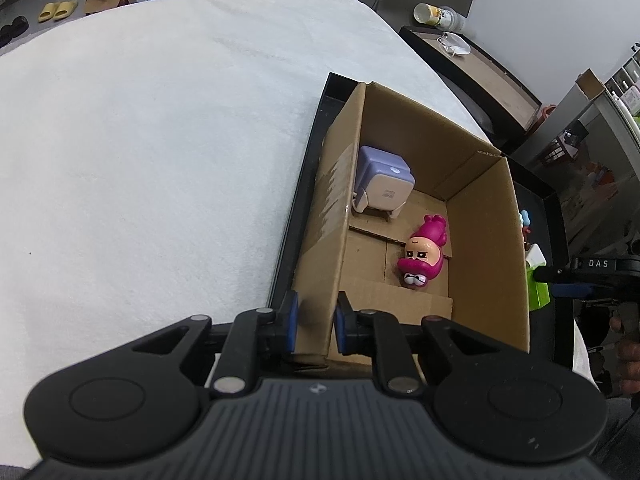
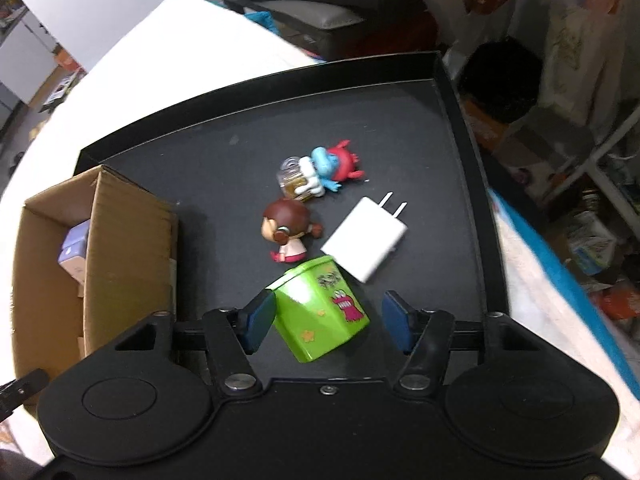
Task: Organize rigid objects
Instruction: 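Grasp the green cup-shaped container with the right tool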
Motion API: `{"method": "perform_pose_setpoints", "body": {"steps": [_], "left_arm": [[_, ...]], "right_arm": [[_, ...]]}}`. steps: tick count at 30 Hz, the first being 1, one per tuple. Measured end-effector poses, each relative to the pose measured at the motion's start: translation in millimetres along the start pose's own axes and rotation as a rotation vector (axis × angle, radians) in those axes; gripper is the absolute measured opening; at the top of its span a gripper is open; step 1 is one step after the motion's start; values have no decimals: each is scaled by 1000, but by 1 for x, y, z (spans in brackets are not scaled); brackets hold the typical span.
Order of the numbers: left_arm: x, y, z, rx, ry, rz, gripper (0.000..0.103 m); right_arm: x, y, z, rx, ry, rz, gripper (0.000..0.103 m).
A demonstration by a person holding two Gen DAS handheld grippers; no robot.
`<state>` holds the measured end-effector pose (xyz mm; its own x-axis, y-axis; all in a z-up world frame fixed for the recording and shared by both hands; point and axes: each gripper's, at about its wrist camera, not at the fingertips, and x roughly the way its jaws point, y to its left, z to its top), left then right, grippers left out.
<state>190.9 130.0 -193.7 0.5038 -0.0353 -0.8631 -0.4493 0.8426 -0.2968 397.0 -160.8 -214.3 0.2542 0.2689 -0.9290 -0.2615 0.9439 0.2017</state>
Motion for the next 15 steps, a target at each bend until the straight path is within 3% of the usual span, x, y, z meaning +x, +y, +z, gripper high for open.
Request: {"method": "perform_pose_setpoints", "body": {"steps": [4,15], "left_arm": [[1,-2,0,2,1,9,17],[1,-4,0,3,-3,18,17]], "right_arm": [[5,0,2,4,12,48,57],[32,-4,-11,89,111,60,47]]}}
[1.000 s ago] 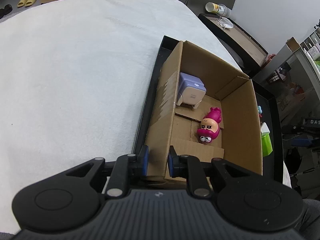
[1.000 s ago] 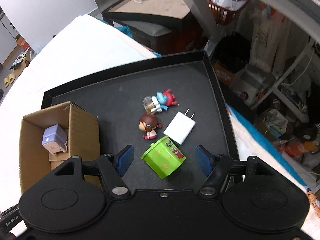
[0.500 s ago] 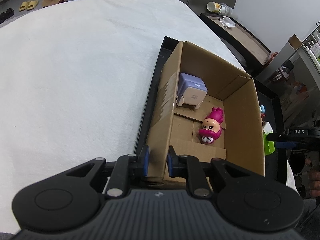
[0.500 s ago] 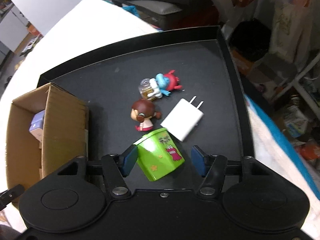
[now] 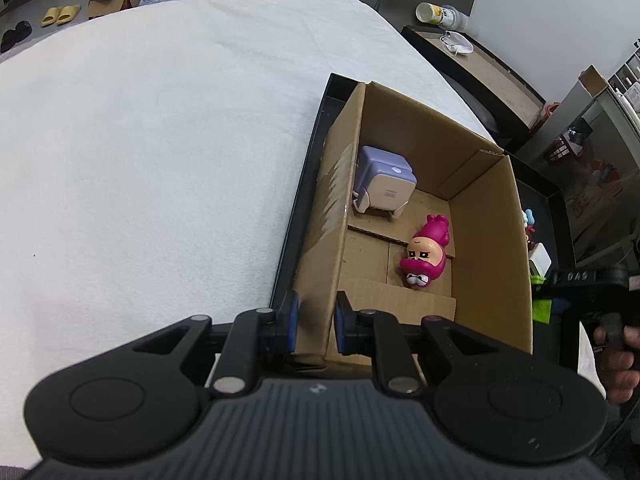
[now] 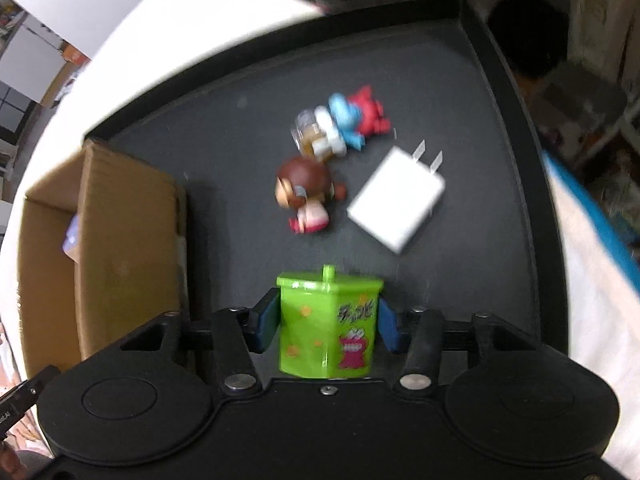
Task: Organize rigid objects
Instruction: 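Grasp the green cup-shaped container with the right tool, then carry the green container into the box and open the right tool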
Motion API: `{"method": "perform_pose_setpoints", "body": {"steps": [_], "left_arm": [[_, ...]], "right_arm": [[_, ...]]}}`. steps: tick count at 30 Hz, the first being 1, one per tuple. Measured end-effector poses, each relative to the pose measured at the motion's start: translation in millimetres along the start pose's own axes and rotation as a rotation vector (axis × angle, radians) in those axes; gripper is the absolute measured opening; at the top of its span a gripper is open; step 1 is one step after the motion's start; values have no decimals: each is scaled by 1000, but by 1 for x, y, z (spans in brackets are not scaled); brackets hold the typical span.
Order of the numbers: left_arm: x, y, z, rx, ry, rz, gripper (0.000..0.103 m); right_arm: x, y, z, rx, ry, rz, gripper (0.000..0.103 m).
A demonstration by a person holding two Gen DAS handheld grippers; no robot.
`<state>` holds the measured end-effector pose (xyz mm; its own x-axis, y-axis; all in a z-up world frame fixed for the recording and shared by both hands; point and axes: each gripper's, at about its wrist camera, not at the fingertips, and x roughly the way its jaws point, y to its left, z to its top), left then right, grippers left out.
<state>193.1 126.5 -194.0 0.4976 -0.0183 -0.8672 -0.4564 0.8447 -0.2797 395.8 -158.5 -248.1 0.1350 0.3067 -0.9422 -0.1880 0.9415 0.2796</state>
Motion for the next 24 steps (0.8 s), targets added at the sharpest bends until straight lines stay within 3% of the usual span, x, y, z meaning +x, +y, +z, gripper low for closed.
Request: {"method": "perform_pose_setpoints", "body": {"steps": [13,24], "left_arm": [[-1,-1,-1,12,-3,-7,17],[-4,1,-2,20,-11,-20,17]], "right_arm": [[-34,4,-9,15,-67,-57,47],[-72,33,-4,-42,-152,-88,47]]}}
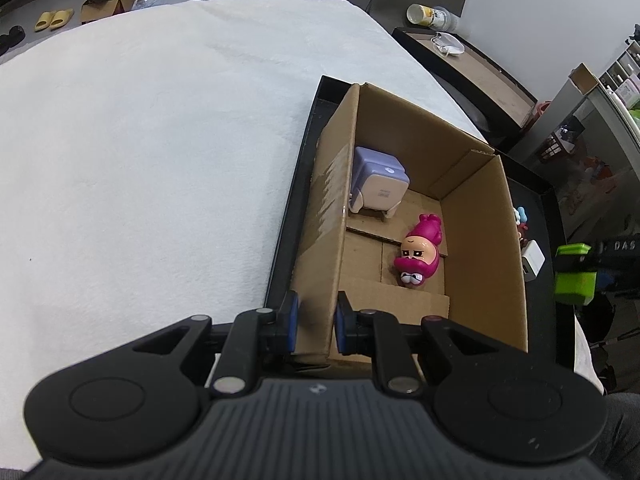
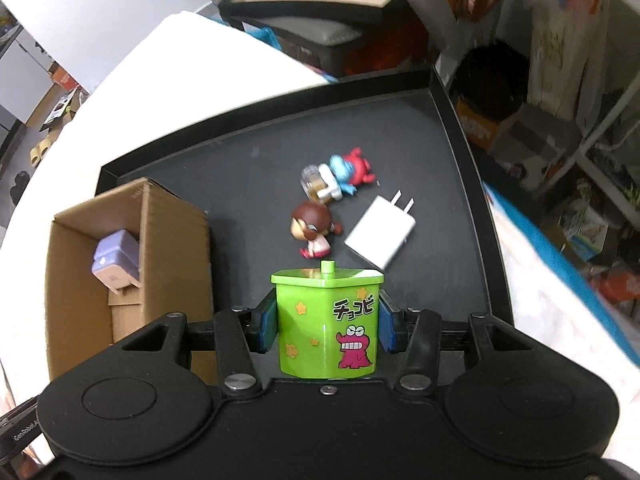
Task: Organize rigid objects
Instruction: 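Carry the green container into the box and open the right tool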
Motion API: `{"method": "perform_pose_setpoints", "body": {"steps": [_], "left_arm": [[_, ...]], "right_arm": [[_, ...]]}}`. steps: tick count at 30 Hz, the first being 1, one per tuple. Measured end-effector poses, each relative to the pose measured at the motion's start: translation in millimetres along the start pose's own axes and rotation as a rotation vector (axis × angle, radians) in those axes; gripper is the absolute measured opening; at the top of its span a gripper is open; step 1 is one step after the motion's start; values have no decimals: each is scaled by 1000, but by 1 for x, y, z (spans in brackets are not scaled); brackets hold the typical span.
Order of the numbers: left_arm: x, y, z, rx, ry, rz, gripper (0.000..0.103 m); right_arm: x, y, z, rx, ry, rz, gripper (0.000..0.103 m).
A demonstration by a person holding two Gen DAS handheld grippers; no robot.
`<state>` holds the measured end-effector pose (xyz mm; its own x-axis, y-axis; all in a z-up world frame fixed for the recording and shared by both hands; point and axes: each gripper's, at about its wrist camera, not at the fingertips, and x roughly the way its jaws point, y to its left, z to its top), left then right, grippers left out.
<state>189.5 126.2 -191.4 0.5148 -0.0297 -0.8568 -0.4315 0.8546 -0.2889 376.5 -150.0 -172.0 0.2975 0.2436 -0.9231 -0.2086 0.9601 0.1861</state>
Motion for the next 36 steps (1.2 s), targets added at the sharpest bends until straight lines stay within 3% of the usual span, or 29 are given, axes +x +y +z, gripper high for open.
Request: {"method": "perform_pose_setpoints", "body": {"steps": [13,24,36], "left_arm": [[0,6,0,-15,4,-24,17],[-1,8,-1,-9,-8,-32,17],[-3,14,0,-18,-13,-70,17]], "right_arm": [[-21,33,7,-69,-54,-39,47],[-43,81,9,-145,-113,-22,47],[-39,132,2,-227,-103,0,47]]}}
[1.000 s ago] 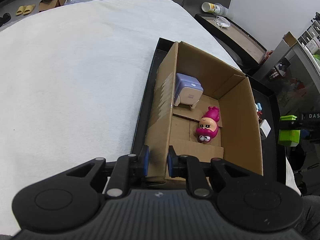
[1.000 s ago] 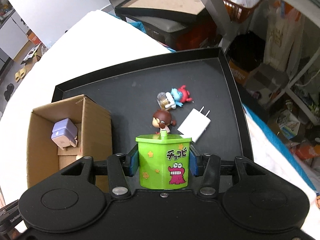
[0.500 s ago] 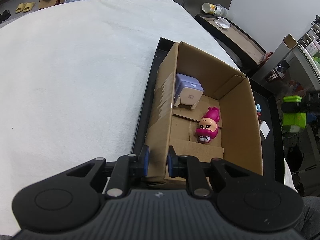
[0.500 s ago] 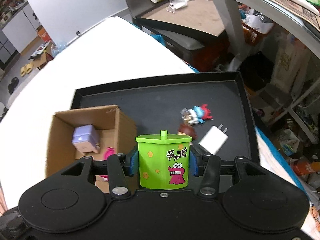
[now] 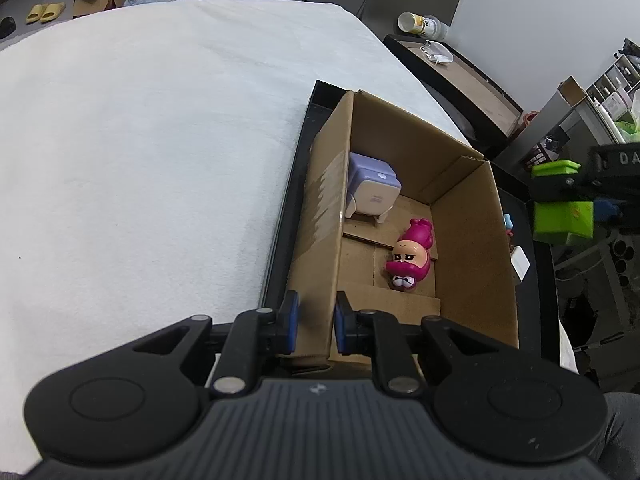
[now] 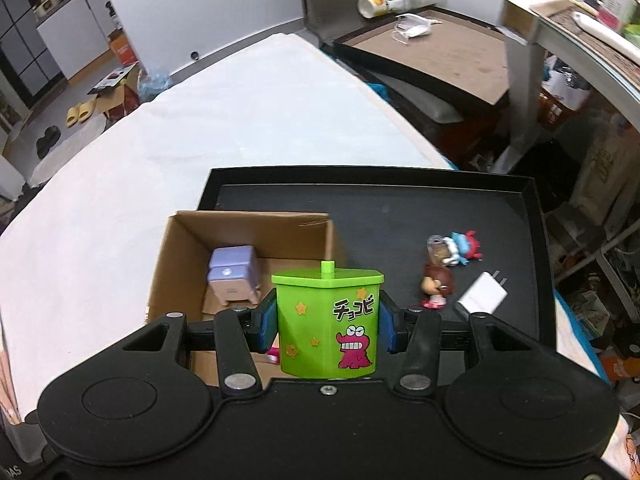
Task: Organize rigid objects
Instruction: 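Carry the green container into the box and open the right tool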
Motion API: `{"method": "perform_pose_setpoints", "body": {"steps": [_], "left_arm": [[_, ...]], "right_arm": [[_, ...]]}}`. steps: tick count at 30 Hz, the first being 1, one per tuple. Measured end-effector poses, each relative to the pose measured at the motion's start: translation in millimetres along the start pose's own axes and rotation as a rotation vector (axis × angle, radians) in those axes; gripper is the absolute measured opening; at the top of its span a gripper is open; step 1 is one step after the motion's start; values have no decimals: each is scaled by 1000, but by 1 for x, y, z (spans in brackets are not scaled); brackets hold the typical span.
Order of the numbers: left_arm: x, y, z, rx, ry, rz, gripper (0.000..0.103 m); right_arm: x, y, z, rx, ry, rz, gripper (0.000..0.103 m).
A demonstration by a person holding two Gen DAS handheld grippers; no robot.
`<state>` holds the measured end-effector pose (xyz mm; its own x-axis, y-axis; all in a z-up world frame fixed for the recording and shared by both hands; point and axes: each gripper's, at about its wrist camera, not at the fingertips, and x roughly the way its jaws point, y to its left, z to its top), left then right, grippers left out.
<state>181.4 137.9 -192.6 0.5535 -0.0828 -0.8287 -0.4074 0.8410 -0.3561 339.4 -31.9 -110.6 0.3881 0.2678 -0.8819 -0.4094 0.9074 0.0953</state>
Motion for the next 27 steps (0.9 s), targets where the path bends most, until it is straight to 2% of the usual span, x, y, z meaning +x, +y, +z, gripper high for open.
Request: {"method": "perform_pose_setpoints", "body": {"steps": [11,19,20,23,27], "left_arm": [[3,3,0,-2,-1,-14,17],[2,4,-1,-1,-1,-19,17],[2,4,-1,-2,-1,-19,17],[2,5,-1,-6,-2,-21,17],[2,4,0,-3,0,-20,17]], "right_arm": [[24,22,14,8,9,-8,47],[31,40,20,-52,-19,-34,47],[31,41,21,-62,-27,-39,49],[28,37,23,-64,-43,-73,62],[21,24,18,-37,-35,-53,62]]}}
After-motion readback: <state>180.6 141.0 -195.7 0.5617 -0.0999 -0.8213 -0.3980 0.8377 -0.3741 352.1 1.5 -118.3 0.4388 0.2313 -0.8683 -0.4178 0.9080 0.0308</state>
